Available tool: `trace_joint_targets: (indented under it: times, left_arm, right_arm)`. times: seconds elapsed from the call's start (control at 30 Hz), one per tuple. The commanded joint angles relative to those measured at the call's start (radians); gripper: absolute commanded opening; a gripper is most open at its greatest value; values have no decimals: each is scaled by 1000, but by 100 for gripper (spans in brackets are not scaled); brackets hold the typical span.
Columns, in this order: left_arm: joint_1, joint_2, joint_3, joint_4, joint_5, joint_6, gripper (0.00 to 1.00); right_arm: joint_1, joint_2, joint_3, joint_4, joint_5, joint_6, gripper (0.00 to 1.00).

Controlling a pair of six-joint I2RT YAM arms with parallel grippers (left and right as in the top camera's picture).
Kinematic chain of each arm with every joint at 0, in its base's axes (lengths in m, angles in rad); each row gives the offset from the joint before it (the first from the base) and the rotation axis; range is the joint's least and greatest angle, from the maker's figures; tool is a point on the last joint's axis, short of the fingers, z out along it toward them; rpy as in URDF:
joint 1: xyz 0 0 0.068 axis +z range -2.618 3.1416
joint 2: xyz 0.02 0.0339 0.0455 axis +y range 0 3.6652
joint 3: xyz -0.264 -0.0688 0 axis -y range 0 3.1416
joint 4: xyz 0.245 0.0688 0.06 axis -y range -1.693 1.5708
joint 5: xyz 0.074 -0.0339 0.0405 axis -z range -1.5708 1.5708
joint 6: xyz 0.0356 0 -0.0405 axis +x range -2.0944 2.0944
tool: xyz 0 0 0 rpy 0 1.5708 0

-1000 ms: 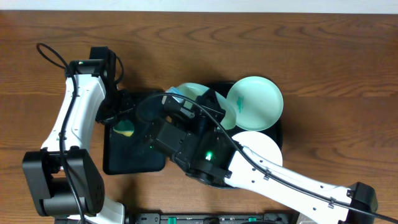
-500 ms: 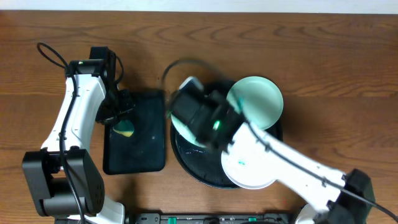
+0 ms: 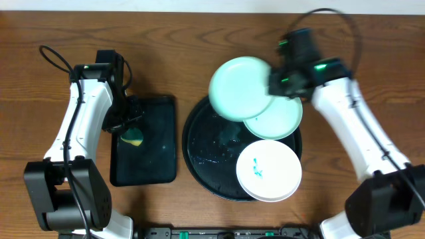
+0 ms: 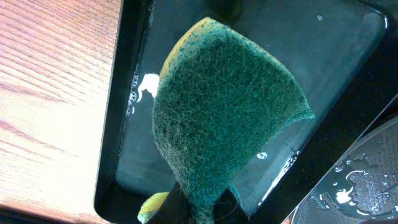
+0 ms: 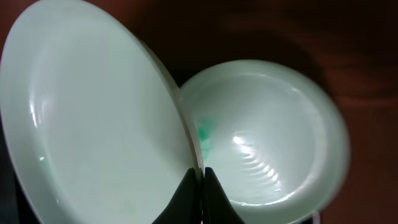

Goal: Clean dirty plates on tray and stack at the side
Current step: 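Swing the right gripper with the plate over and set it right of the tray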

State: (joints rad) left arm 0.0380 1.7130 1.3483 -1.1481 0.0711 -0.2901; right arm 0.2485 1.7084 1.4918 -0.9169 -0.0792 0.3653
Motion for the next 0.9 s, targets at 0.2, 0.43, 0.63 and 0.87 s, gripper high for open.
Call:
trace_joint_targets:
  times: [0.2, 0.43, 0.63, 0.87]
  left_arm:
    - [3, 10, -10, -2, -16, 9, 8]
    - [3, 10, -10, 1, -16, 9, 7]
    - [3, 10, -10, 0, -16, 9, 7]
    - [3, 10, -10, -3, -16, 9, 7]
  right_arm:
    - [-416, -5, 7, -26, -94, 31, 2]
    - [-635, 75, -33, -16, -94, 0, 2]
    - [-694, 233, -40, -19, -95, -7, 1]
    - [-694, 333, -40, 0, -94, -7, 1]
